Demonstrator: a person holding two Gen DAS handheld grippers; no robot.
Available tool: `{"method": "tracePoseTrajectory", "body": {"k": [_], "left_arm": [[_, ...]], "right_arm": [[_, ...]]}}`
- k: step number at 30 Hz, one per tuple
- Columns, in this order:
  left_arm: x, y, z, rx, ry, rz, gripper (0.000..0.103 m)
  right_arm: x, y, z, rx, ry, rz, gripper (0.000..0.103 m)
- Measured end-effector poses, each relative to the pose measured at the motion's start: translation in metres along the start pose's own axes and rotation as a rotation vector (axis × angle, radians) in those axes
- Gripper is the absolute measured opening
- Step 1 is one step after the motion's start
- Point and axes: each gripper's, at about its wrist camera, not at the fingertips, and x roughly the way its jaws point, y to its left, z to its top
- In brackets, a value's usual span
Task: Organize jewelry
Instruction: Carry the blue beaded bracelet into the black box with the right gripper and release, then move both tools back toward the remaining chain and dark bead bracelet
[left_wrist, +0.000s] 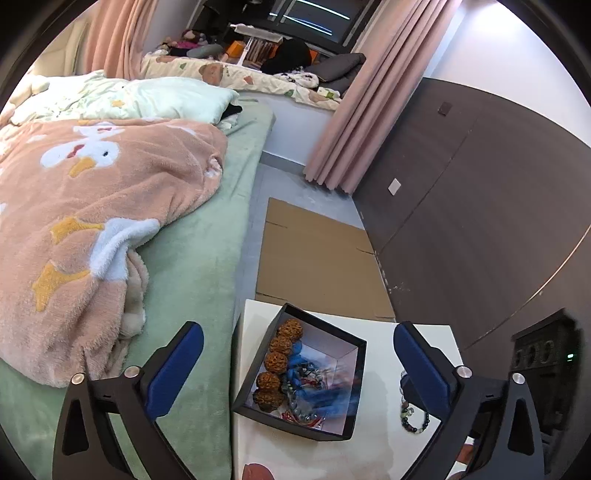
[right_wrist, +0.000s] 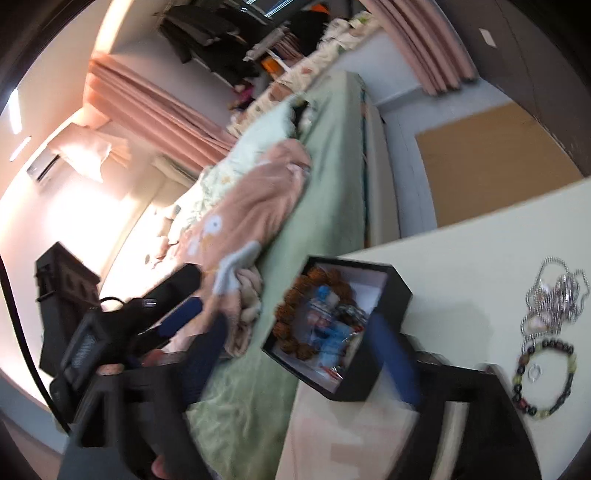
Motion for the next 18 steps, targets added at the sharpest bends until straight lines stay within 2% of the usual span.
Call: {"method": "tracePoseTrajectory", "body": {"k": [6,9,14,18], "left_arm": [[-0.002,-0.002,-0.002,0.017,-0.001,-0.002,0.103],[-0.002,-0.004,-0.004,0.033,-0.002,0.001,0.103],[0.008,-0.012,-0.010,0.058,0.018,0.003,0.103],[0.016,-0.028,-0.018,0.087,0.035,-0.016,0.103]], "right_arm": [[-0.020,-0.013,0.001,-0.003,-0.040,-0.105,0.086],[-0.031,-0.025,-0.001,0.035,-0.060,-0.177,0.097],[-0.048,-0.045,-0.001,0.085,-0.068,-0.269,0.099],[-0.066,-0.051,0.002,0.095,-0.094,-0.276,0.103]]}}
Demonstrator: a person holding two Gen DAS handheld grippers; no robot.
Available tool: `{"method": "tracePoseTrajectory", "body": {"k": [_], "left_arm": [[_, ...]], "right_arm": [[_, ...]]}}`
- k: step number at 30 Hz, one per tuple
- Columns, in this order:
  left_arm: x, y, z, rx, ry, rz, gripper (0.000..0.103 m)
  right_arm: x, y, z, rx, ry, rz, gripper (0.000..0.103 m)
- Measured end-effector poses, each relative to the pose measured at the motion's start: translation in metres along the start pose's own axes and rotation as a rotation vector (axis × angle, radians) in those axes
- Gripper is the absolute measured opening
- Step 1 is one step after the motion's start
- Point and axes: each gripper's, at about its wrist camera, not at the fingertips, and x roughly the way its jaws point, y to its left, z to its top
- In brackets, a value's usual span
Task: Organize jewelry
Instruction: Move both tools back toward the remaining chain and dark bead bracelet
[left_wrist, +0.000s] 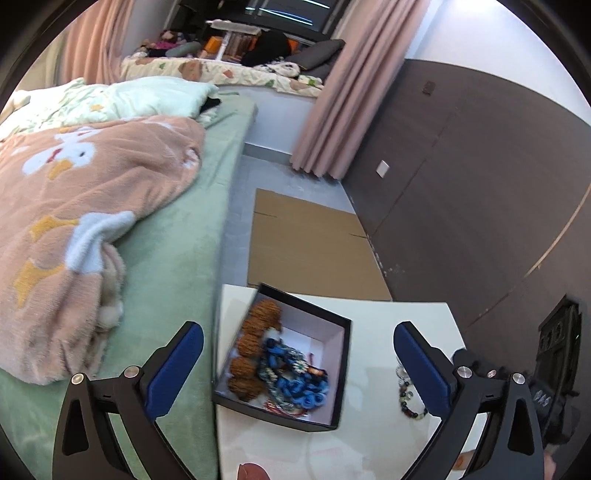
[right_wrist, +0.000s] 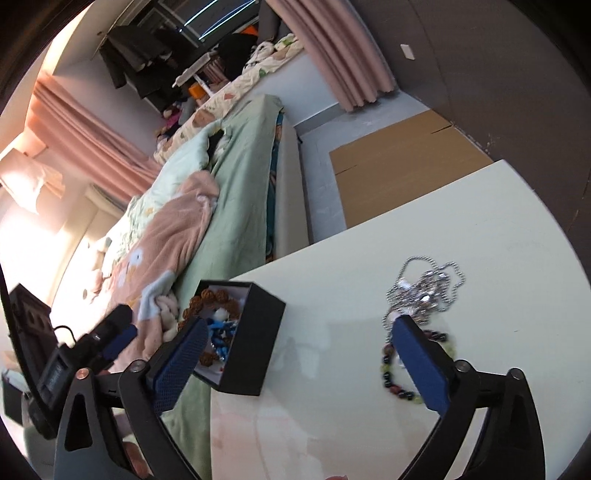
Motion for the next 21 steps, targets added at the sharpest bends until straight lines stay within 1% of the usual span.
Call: {"method": "tracePoseTrajectory", "body": {"k": [2,5,7,11,16,21], "left_arm": [[0.003,-0.010,-0.003,0.020,-0.005,-0.001,0.103],[0.005,-0.022,-0.005,0.042,-0.007,-0.003,0.103],[0.009,-0.029,-0.008,0.056,0.001,-0.009,0.103],[0.016,-0.043,-0.011,0.082,0.017,-0.024,0.103],[0.024,-0.062,-0.018,0.125,0.025,-0.029,0.103],[0.031,-0.083,-0.028,0.176,0.040,-0.043,0.103]], "right_arm": [[-0.008,-0.007,0.003,0.004,-0.008,-0.001,0.103],[-0.015,-0.014,0.005,0.005,0.003,-0.001,0.103],[-0.020,-0.019,0.005,-0.006,0.004,-0.014,0.103],[-0.028,-0.028,0.004,-0.028,0.035,-0.030,0.103],[-0.039,-0.047,0.003,-0.036,0.056,-0.095,0.103],[-0.050,-0.069,0.006,-0.021,0.057,-0.116,0.103]]}}
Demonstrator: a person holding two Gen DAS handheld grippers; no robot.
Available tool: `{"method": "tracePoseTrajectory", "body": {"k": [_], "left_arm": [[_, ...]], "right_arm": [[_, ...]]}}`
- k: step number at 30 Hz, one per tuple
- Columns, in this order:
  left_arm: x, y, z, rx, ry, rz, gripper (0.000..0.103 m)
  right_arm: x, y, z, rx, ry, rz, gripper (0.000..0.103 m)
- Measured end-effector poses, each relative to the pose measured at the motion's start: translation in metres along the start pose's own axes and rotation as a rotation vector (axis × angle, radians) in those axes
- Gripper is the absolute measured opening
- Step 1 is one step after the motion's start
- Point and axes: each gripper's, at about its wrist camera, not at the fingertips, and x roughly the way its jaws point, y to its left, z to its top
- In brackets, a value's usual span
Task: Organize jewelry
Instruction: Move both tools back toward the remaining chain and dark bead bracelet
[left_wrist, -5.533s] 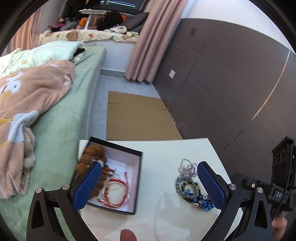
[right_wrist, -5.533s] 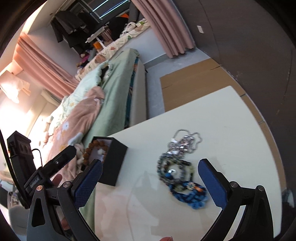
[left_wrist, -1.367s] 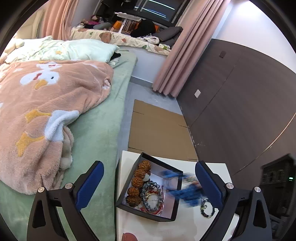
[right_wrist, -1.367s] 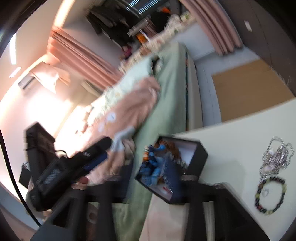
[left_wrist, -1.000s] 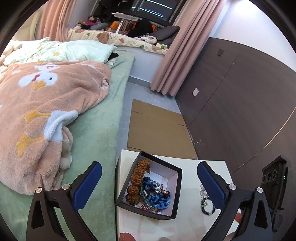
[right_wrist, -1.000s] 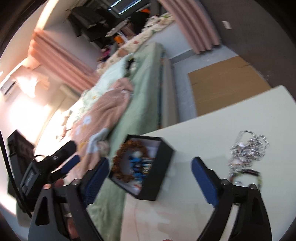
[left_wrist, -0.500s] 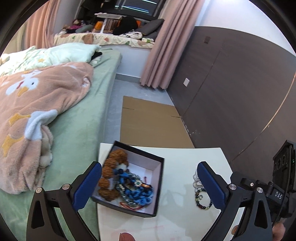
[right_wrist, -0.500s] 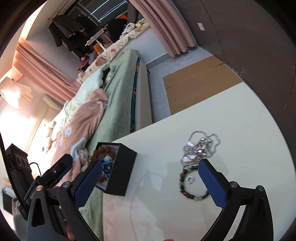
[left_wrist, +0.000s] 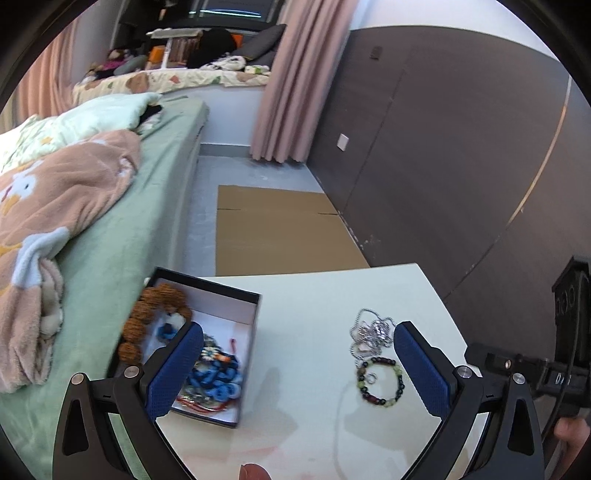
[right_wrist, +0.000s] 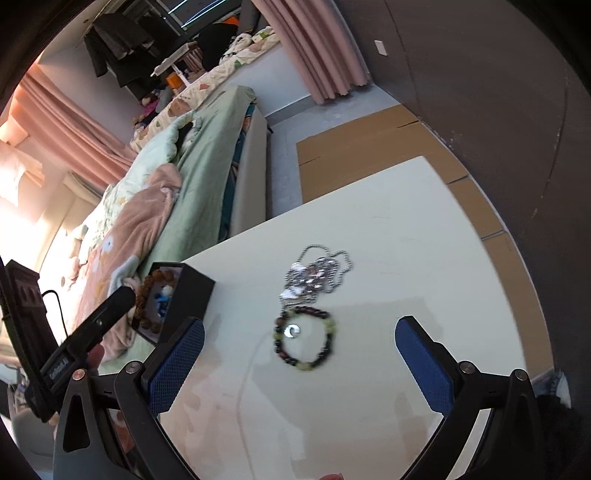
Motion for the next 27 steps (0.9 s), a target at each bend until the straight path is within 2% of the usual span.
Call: {"method": "tracePoseTrajectory", "body": {"k": [11,13,16,18,20,23,27], "left_arm": [[0.024,-0.042,-0.015,0.065,0.064,-0.036,0.102],[0.028,-0.050,-0.018,0.090,0.073,-0.044,0.099],[0.038,-0.057,-0.025,0.123,0.107,-0.048,0.083],[0.045,-0.059,-0.029,0.132,0.135,-0.059,0.067],[0.053,-0.062,-0.035,0.144,0.161,-0.057,0.061],[0.060,-0.065,-0.041,0.159,0.174,-0.042,0.057],[0.073,-0.069,-0.048,0.185,0.198,-0.016,0.041]], "right_arm": [[-0.014,-0.043,0.004,0.091,-0.019,-0.043,0.103],[-0.018,-0.047,0.005,0.095,-0.026,-0.042,0.103],[-0.021,-0.047,0.004,0.082,-0.034,-0.042,0.102],[-0.023,-0.047,0.004,0.074,-0.046,-0.048,0.097],[-0.028,-0.048,0.005,0.078,-0.067,-0.059,0.082],[-0.032,-0.054,0.006,0.097,-0.079,-0.061,0.081],[-0.033,-0.059,0.007,0.111,-0.078,-0.064,0.081]]}}
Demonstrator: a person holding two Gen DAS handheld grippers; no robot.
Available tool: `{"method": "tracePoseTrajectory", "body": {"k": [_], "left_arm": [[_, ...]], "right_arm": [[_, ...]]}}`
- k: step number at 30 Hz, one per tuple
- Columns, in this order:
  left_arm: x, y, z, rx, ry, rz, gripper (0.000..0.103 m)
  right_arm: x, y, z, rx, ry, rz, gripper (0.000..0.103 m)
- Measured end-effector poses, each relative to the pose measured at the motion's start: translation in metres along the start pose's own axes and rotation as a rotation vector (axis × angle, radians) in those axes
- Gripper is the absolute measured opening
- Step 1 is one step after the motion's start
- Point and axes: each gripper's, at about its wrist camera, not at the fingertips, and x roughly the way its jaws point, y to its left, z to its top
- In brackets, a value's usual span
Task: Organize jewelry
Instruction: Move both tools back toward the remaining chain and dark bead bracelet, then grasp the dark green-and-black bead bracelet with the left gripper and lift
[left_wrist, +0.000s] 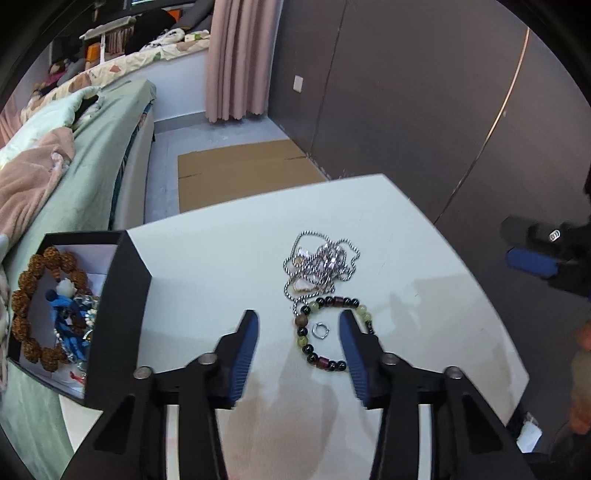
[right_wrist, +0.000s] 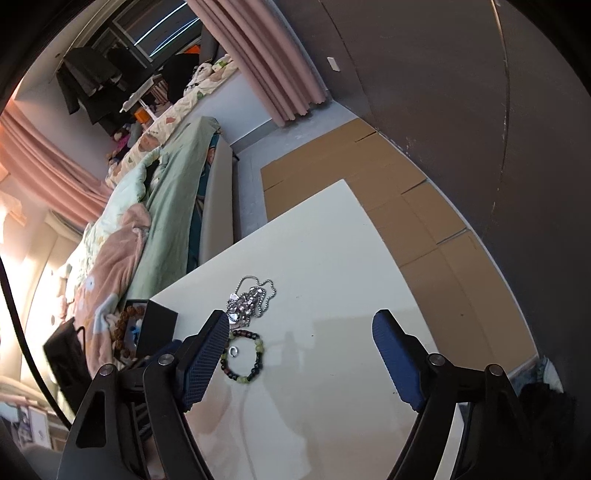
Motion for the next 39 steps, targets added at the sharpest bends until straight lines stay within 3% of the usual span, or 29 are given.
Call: {"method": "tracePoseTrajectory", "body": {"k": [5,9,17,23,26,30,35,39], "left_arm": [[0.017,-0.002,-0.004,0.017,0.025,0.030,0.038],[0.031,-0.001,-0.008,0.013,0.044,0.057,0.025],[0.035,-0.013,-0.011,0.086,0.016,0.117,0.023],[0.036,-0.015,-0.008,0.113,0.030,0.076,0.022],[0.037,-0.010,-0.005,0.100,0.030,0.070,0.008],[0.032,0.009,-0.001,0.009,0.047,-0.017,0.008],[0.002,0.017,0.006,-0.050,-0.013,-0.092,0.008],[-0.023,0.012,0.011,-0.066,-0.044,-0.215,0.008]], "right_arm": [[-0.002,-0.002,0.001,0.005,-0.003,-0.003,0.081],[-0.002,-0.002,0.001,0.005,-0.002,-0.001,0.081],[0.001,-0.001,0.001,0.004,0.009,-0.006,0.081],[0.007,0.010,-0.003,-0.015,0.027,-0.001,0.081],[0.012,0.015,-0.004,-0.025,0.035,-0.004,0.081],[0.023,0.022,-0.007,-0.036,0.058,-0.007,0.080],[0.036,0.032,-0.010,-0.062,0.090,-0.007,0.070],[0.045,0.040,-0.013,-0.083,0.112,-0.015,0.065]]}}
